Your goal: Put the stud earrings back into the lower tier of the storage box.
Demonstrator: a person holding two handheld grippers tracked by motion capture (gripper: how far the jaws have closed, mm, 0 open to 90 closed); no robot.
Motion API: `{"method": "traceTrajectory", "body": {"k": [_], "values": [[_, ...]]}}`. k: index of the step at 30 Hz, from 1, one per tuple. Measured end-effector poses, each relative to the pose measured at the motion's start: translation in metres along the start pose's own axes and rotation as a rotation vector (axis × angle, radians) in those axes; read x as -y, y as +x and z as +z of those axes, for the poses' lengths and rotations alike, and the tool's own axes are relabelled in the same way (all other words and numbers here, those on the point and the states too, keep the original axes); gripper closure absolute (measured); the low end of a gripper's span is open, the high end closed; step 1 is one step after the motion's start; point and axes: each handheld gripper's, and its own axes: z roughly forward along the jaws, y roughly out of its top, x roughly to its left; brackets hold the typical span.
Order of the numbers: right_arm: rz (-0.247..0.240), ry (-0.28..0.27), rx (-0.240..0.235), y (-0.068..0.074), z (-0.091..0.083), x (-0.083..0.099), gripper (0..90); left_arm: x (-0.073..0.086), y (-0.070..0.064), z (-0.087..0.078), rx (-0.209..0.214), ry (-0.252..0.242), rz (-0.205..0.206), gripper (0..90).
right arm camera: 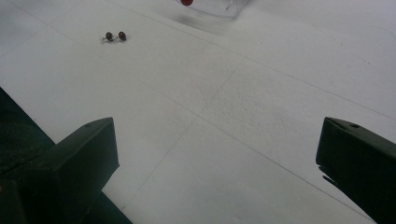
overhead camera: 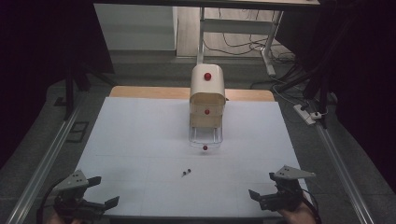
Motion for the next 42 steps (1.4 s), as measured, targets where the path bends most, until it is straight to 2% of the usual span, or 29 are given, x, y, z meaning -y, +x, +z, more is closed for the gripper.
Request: {"method": "traceTrajectory", "body": {"k": [6, 11, 23, 25, 31, 33, 34, 39, 42], "values": [[-0.008, 0.003, -0.006, 0.000, 0.000, 0.000, 0.0, -0.003, -0.001, 0.004, 0.022, 0.007, 0.009, 0.0], [-0.006, 0.005, -0.007, 0.000, 0.001, 0.000, 0.0, -0.007, -0.005, 0.007, 0.023, 0.014, 0.038, 0.0], [-0.012, 0.011, -0.010, 0.001, 0.001, 0.000, 0.0, -0.015, -0.009, 0.020, 0.085, 0.028, 0.069, 0.0], [-0.010, 0.011, -0.011, 0.001, 0.001, 0.000, 0.0, -0.017, -0.011, 0.024, 0.103, 0.041, 0.082, 0.0], [-0.010, 0.012, -0.013, 0.001, 0.002, 0.000, 0.0, -0.024, -0.019, 0.035, 0.119, 0.048, 0.130, 0.0], [-0.010, 0.013, -0.013, 0.001, 0.002, 0.000, 0.0, -0.026, -0.020, 0.039, 0.139, 0.051, 0.147, 0.0], [-0.010, 0.014, -0.013, 0.001, 0.002, 0.000, 0.0, -0.028, -0.020, 0.041, 0.130, 0.053, 0.162, 0.3], [-0.014, 0.014, -0.010, 0.001, 0.001, 0.000, 0.0, -0.034, -0.020, 0.052, 0.165, 0.054, 0.167, 0.9], [-0.018, 0.018, -0.009, 0.002, 0.002, 0.000, 0.0, -0.038, -0.021, 0.059, 0.157, 0.055, 0.170, 0.0]]}}
